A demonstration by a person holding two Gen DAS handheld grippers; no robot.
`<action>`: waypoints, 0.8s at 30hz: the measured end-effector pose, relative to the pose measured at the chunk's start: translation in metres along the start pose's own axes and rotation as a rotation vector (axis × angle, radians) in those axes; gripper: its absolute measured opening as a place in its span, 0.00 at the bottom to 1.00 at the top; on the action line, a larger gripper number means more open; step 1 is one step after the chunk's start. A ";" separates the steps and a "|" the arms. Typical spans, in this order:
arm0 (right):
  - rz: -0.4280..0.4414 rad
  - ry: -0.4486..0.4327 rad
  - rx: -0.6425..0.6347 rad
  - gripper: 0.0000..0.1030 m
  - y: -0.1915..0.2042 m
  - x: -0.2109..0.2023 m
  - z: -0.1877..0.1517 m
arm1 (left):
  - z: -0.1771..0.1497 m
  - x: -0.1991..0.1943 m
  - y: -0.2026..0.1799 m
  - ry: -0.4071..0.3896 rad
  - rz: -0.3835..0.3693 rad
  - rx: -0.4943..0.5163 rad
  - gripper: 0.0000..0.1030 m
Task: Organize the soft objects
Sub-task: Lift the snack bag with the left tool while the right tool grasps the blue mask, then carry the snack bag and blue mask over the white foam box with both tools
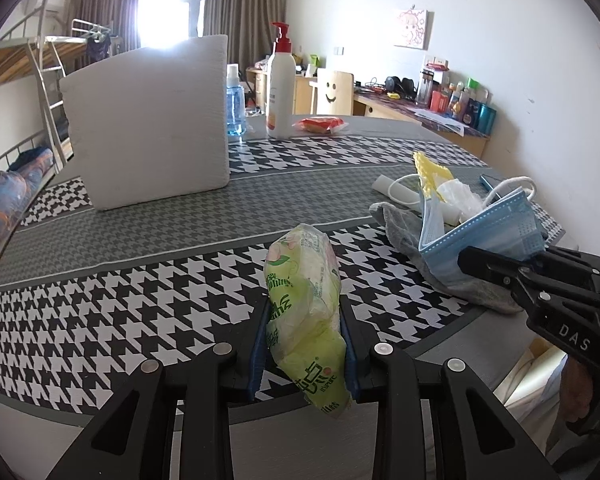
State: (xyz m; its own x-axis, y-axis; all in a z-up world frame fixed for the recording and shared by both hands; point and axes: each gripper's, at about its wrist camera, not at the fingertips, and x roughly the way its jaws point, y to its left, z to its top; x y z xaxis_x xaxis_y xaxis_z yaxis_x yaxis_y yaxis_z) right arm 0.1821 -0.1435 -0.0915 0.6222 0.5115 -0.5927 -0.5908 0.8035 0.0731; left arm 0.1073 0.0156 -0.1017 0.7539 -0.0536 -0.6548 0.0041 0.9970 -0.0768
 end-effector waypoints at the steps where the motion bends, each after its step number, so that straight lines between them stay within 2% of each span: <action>1: 0.009 -0.001 0.005 0.14 0.000 0.000 0.001 | 0.000 -0.001 0.000 -0.001 0.002 -0.001 0.32; 6: 0.037 -0.013 0.021 0.08 0.000 0.000 0.005 | 0.003 -0.009 0.002 -0.020 0.014 -0.003 0.32; 12: 0.068 -0.066 0.008 0.08 0.005 -0.014 0.017 | 0.011 -0.017 0.006 -0.042 0.023 -0.005 0.32; 24: 0.072 -0.127 0.035 0.08 -0.001 -0.028 0.042 | 0.032 -0.034 0.011 -0.102 0.042 0.004 0.32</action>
State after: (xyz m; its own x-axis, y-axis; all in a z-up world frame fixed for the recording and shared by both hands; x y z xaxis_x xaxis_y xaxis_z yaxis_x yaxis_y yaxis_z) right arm 0.1865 -0.1457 -0.0411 0.6405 0.6006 -0.4786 -0.6193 0.7724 0.1406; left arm 0.1024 0.0298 -0.0565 0.8163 -0.0062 -0.5776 -0.0263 0.9985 -0.0478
